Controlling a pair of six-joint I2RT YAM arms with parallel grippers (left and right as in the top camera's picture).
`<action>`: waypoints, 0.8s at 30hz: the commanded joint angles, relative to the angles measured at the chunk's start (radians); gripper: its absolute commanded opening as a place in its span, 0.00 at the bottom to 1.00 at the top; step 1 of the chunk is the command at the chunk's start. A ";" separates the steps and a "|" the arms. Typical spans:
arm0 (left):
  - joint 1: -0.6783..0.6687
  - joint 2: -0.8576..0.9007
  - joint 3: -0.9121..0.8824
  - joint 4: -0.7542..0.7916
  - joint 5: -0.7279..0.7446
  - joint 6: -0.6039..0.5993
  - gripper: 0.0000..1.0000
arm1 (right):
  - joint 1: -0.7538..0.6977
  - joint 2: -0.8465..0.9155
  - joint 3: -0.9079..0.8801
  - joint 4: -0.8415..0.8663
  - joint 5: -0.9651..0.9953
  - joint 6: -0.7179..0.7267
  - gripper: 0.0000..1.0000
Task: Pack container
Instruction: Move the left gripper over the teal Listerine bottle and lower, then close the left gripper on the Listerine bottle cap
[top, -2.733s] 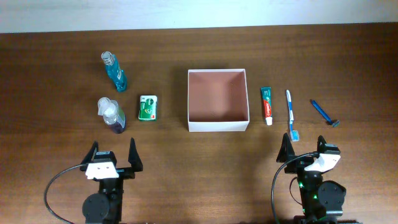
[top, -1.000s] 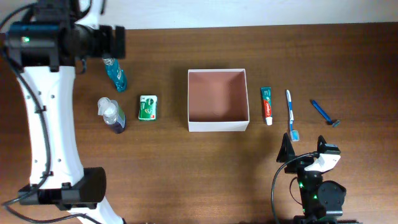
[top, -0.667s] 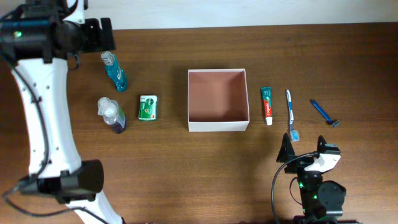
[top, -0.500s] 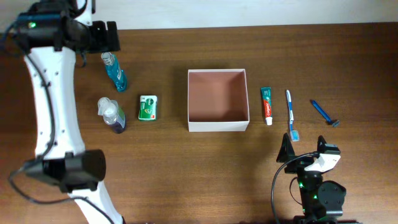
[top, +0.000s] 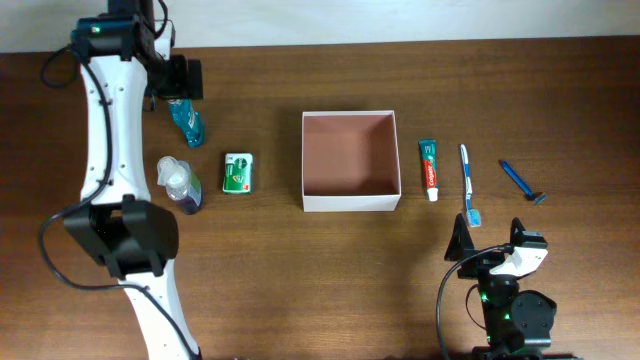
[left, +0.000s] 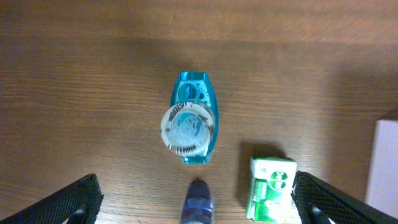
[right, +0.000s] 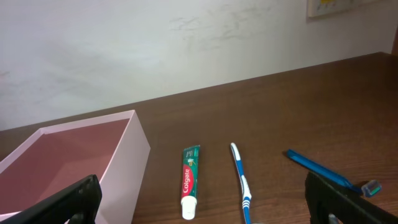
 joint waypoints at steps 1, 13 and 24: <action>0.009 0.063 0.016 0.001 -0.024 0.043 0.99 | -0.007 -0.008 -0.005 -0.005 -0.009 -0.010 0.99; 0.020 0.158 0.016 0.060 -0.025 0.052 0.99 | -0.007 -0.008 -0.005 -0.005 -0.009 -0.010 0.99; 0.020 0.164 0.016 0.109 -0.025 0.057 0.99 | -0.007 -0.008 -0.005 -0.005 -0.009 -0.010 0.99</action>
